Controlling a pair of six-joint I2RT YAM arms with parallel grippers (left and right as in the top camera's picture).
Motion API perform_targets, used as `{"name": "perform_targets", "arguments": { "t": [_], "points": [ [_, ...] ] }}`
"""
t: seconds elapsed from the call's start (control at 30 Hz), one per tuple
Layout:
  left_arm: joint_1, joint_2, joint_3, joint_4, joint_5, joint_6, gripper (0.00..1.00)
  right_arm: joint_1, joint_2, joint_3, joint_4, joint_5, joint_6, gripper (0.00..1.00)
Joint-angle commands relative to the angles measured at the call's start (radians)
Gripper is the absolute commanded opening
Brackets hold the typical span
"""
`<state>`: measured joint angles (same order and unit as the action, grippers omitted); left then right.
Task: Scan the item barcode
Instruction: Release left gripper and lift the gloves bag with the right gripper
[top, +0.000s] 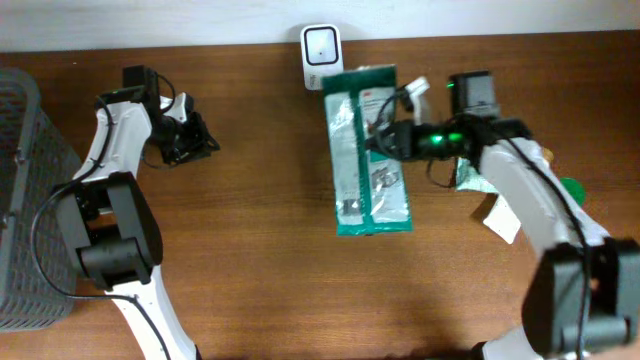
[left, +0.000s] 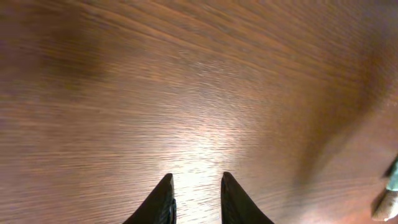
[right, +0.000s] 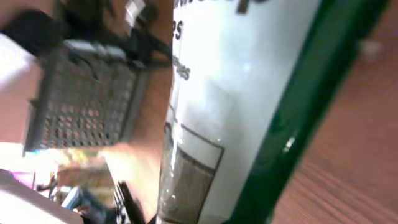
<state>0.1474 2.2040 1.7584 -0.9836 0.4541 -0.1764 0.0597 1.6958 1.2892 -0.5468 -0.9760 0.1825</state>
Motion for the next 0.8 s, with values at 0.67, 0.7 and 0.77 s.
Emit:
{"name": "perform_targets", "arguments": {
  "t": [0.67, 0.7, 0.77],
  "points": [
    [-0.01, -0.026, 0.011, -0.002, -0.086, 0.017, 0.99, -0.4, -0.216, 0.005, -0.022, -0.402, 0.167, 0.04],
    [-0.01, -0.026, 0.011, -0.002, -0.102, 0.017, 0.99, -0.4, -0.216, 0.005, -0.022, -0.406, 0.166, 0.04],
    [-0.01, -0.026, 0.011, 0.0, -0.113, 0.017, 0.99, -0.4, -0.216, 0.005, -0.022, -0.422, 0.167, 0.04]
  ]
}}
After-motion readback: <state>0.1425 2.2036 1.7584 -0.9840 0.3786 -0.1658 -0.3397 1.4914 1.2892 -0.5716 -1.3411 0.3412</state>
